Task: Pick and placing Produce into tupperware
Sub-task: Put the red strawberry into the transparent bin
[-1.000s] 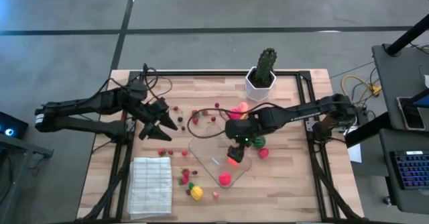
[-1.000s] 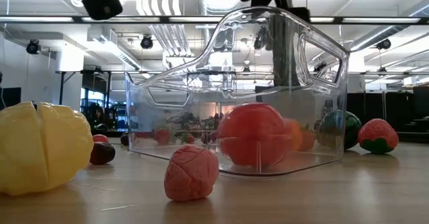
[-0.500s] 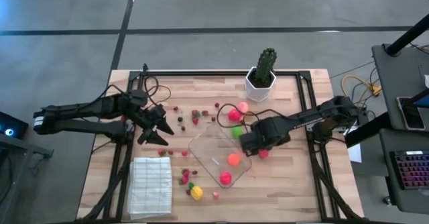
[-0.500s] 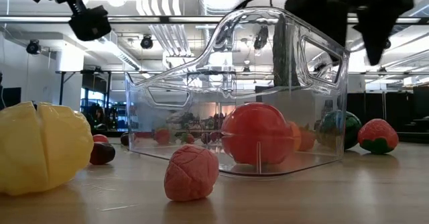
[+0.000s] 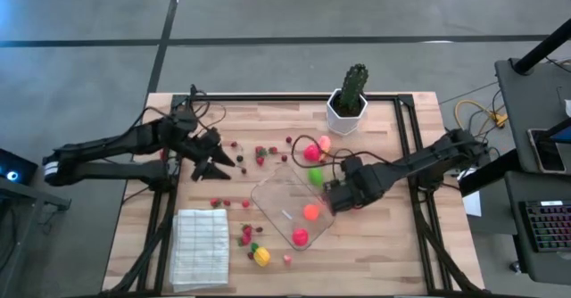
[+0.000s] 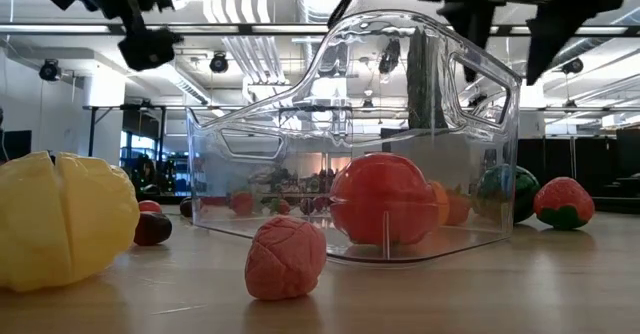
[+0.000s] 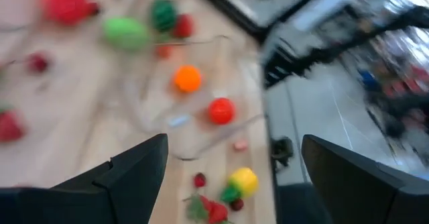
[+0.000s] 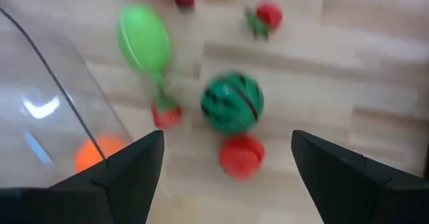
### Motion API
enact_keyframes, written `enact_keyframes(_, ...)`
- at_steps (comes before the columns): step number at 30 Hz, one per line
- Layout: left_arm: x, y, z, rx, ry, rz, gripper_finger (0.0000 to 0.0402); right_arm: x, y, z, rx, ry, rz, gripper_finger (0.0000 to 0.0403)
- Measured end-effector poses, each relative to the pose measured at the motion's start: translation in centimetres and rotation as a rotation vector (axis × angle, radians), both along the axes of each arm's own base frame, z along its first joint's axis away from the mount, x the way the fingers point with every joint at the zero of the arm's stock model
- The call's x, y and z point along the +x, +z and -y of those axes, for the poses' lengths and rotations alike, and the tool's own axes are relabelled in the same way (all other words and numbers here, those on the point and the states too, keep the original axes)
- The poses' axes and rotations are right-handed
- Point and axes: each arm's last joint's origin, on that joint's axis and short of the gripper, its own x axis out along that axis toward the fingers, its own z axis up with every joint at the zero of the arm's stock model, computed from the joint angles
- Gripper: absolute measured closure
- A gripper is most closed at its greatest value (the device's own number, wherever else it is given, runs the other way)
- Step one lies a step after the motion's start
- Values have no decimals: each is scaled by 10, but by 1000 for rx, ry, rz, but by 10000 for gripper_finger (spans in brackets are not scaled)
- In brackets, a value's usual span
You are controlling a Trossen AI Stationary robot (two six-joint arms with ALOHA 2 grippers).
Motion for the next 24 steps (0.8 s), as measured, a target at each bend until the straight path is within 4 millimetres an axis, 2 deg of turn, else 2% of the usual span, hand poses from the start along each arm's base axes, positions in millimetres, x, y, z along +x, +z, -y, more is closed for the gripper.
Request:
enact_keyframes(2, 3, -9, -8, -12, 69, -106, 73, -4, 7, 5, -27, -2, 22, 84)
enact_keyframes(6, 0, -40, -15, -36, 140, -463, 73, -17, 21, 16, -87, -12, 27, 84)
enact_keyframes(9, -4, -60, -11, -18, 84, -710, 73, -31, 35, 25, -151, -15, 46, 83)
enact_keyframes(11, -4, -66, -5, 33, 13, -795, 73, -41, 44, 30, -197, -17, 69, 84)
enact_keyframes(14, 0, -70, 6, 186, -83, -837, 73, -54, 56, 37, -244, -21, 103, 85)
enact_keyframes(19, 2, -69, 33, 407, -202, -811, 73, -73, 71, 47, -283, 4, 165, 84)
enact_keyframes(24, 1, -68, 53, 594, -198, -781, 73, -86, 75, 53, -336, 8, 201, 86)
